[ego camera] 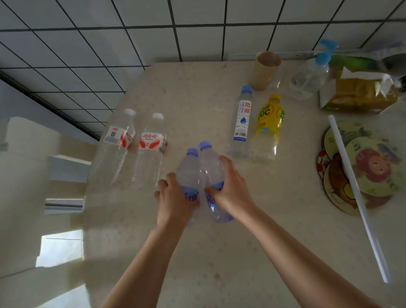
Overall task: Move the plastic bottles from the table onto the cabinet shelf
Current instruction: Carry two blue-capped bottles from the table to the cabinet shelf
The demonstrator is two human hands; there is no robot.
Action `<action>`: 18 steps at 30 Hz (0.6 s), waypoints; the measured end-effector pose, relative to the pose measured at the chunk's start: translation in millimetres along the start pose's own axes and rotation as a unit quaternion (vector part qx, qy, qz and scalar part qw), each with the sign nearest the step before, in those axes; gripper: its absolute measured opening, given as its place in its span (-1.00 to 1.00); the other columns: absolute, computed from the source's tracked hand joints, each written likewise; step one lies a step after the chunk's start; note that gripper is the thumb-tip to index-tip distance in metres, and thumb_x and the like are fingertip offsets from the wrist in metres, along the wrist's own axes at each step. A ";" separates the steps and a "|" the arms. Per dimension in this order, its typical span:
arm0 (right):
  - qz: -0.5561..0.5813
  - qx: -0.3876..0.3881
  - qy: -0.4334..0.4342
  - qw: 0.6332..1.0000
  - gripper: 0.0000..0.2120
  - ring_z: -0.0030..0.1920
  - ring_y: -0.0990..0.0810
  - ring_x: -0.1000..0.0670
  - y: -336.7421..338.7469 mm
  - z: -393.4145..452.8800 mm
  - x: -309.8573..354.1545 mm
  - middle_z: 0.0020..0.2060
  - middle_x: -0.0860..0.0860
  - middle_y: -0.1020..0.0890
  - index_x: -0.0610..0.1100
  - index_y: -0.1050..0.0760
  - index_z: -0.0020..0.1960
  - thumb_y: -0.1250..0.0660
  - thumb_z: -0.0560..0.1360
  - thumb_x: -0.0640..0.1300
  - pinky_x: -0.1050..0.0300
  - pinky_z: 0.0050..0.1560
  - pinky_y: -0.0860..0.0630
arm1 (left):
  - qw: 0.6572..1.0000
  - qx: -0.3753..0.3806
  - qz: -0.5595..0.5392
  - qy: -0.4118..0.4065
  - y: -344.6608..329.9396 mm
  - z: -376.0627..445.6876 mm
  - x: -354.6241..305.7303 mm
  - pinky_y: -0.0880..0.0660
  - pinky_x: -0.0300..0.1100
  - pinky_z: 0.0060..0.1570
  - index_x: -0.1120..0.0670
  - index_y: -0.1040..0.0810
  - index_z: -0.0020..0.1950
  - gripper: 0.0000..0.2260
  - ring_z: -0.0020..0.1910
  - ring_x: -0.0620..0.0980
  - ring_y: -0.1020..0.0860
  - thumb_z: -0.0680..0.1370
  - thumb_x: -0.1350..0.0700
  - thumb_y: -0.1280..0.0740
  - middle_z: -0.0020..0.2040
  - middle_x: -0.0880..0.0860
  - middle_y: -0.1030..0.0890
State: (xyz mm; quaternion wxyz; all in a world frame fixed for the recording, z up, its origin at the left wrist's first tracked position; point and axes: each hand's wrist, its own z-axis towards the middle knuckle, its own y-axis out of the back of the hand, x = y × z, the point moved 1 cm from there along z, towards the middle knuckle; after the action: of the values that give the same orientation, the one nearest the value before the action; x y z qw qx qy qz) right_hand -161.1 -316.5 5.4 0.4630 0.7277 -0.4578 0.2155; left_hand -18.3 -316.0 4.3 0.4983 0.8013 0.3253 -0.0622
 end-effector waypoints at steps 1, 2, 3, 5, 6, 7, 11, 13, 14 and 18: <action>0.008 0.005 -0.019 1.000 -0.23 0.23 -0.52 -0.08 1.1 -13.3 -7.4 0.27 -0.04 -0.52 0.07 -0.16 0.47 -0.45 0.37 -0.17 0.18 0.07 -0.43 | 1.000 0.007 -0.008 0.003 -3.6 -13.8 5.4 -0.37 0.03 0.21 0.16 -0.26 0.40 -0.22 0.24 0.29 -0.40 0.30 0.12 -0.59 0.27 0.20 -0.38; 0.014 0.010 -0.036 0.999 -0.23 0.21 -0.54 -0.08 2.2 -24.5 -14.4 0.26 -0.05 -0.54 0.05 -0.16 0.48 -0.45 0.39 -0.15 0.23 0.02 -0.40 | 1.000 0.013 -0.017 0.007 -8.2 -24.5 11.2 -0.36 0.02 0.22 0.15 -0.24 0.43 -0.18 0.24 0.29 -0.40 0.29 0.11 -0.60 0.28 0.20 -0.38; 0.019 0.015 -0.053 0.998 -0.24 0.20 -0.55 -0.08 3.3 -36.0 -21.7 0.25 -0.05 -0.55 0.03 -0.16 0.49 -0.46 0.40 -0.14 0.27 -0.03 -0.37 | 0.999 0.021 -0.026 0.016 -12.5 -34.7 15.9 -0.36 0.00 0.22 0.15 -0.22 0.46 -0.14 0.25 0.29 -0.39 0.28 0.10 -0.60 0.28 0.21 -0.38; 0.023 0.018 -0.077 0.997 -0.24 0.13 -0.57 -0.07 4.1 -58.3 -35.7 0.19 -0.04 -0.57 0.01 -0.17 0.49 -0.47 0.41 -0.10 0.31 -0.08 -0.33 | 0.998 0.038 -0.041 0.036 -21.4 -49.3 24.9 -0.38 -0.01 0.19 0.15 -0.22 0.46 -0.13 0.24 0.28 -0.41 0.28 0.05 -0.60 0.26 0.23 -0.43; 0.021 0.020 -0.082 0.996 -0.24 0.05 -0.57 -0.06 3.6 -67.7 -41.8 0.13 -0.02 -0.58 0.01 -0.17 0.49 -0.48 0.41 -0.08 0.31 -0.10 -0.33 | 0.997 0.046 -0.048 0.046 -24.4 -53.9 28.2 -0.40 -0.01 0.17 0.15 -0.26 0.43 -0.16 0.23 0.28 -0.44 0.28 0.04 -0.60 0.24 0.23 -0.49; 0.022 0.022 -0.086 0.996 -0.25 -0.01 -0.57 -0.04 3.1 -77.2 -46.9 0.06 -0.01 -0.58 0.02 -0.18 0.48 -0.49 0.40 -0.07 0.31 -0.13 -0.33 | 0.995 0.053 -0.061 0.057 -27.2 -57.5 31.5 -0.44 -0.01 0.13 0.14 -0.29 0.39 -0.20 0.20 0.26 -0.47 0.27 0.04 -0.60 0.20 0.22 -0.54; 0.079 0.016 -0.122 0.989 -0.30 0.00 -0.64 -0.01 0.0 -103.5 -70.1 0.06 0.03 -0.62 0.11 -0.26 0.36 -0.53 0.33 -0.05 0.16 -0.01 -0.53 | 0.976 0.067 -0.170 0.120 -28.0 -69.6 44.3 -0.58 -0.08 -0.12 0.07 -0.42 0.25 -0.29 -0.04 0.10 -0.60 0.19 0.09 -0.66 0.02 0.11 -0.62; 0.122 0.016 -0.142 0.982 -0.30 -0.02 -0.66 0.00 1.2 -112.1 -78.2 0.03 0.03 -0.63 0.17 -0.26 0.26 -0.57 0.26 -0.04 -0.03 0.05 -0.61 | 0.959 0.085 -0.225 0.147 -29.7 -78.8 53.3 -0.50 -0.25 -0.35 0.15 -0.50 0.19 -0.36 -0.21 0.00 -0.60 0.18 0.13 -0.66 -0.05 0.11 -0.64; 0.145 0.018 -0.151 0.978 -0.28 -0.02 -0.67 0.00 2.5 -117.4 -80.1 0.03 0.02 -0.63 0.18 -0.25 0.23 -0.58 0.22 -0.04 -0.08 0.05 -0.62 | 0.951 0.094 -0.249 0.159 -31.2 -86.2 57.9 -0.47 -0.28 -0.41 0.19 -0.53 0.17 -0.36 -0.26 -0.01 -0.61 0.16 0.13 -0.65 -0.07 0.13 -0.65; 0.179 -0.003 -0.151 0.972 -0.13 0.00 -0.67 0.01 5.0 -130.8 -91.2 0.05 -0.01 -0.65 0.06 -0.34 0.25 -0.57 -0.01 0.08 -0.09 0.05 -0.63 | 0.937 0.108 -0.297 0.151 -37.7 -118.2 73.8 -0.54 -0.18 -0.39 0.20 -0.59 0.04 -0.34 -0.29 0.08 -0.67 -0.01 0.05 -0.62 -0.15 0.18 -0.70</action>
State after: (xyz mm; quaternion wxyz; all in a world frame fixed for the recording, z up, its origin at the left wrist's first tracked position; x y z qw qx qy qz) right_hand -195.6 -160.8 3.1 0.3445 0.6565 -0.6463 0.1809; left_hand -9.2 -172.0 3.0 0.3124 0.7169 0.6115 -0.1203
